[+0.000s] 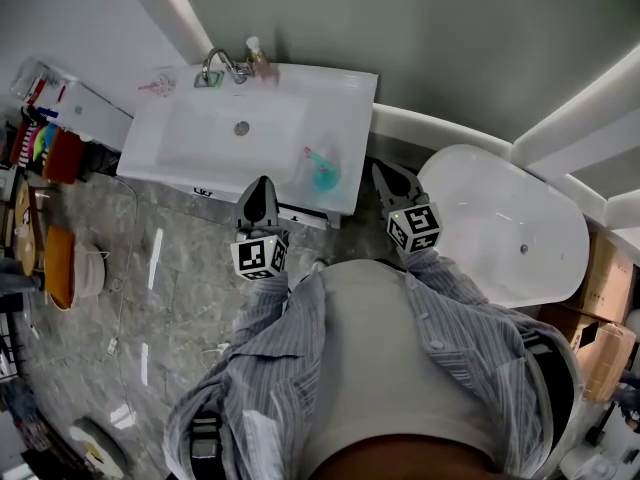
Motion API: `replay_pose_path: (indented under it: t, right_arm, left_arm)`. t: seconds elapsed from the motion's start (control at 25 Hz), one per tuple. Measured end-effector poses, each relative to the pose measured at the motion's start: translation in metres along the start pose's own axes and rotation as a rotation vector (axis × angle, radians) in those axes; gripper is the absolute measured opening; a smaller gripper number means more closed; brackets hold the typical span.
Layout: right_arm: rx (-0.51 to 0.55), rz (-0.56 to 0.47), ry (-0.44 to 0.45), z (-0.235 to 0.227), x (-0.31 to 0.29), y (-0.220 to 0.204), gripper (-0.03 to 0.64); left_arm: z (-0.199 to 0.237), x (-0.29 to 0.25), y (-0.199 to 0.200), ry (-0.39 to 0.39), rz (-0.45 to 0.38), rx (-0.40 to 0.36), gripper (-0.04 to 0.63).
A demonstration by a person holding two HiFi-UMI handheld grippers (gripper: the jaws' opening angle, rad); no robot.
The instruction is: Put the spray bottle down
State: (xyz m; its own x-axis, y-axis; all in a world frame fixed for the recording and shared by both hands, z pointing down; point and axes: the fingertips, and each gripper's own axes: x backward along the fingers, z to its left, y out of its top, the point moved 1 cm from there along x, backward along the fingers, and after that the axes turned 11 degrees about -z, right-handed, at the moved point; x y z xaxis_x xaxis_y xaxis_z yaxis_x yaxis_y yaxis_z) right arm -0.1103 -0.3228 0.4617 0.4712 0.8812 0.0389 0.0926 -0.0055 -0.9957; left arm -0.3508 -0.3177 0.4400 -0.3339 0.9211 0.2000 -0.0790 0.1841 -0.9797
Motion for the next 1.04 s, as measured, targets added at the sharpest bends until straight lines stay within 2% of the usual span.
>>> replay_pose_path:
  t: [1.04]
  right_arm:
    - [0.017, -0.034, -0.018, 0.005, -0.012, 0.013, 0.014]
  left_arm:
    - [-0.001, -0.004, 0.012, -0.029, -0.032, 0.016, 0.002]
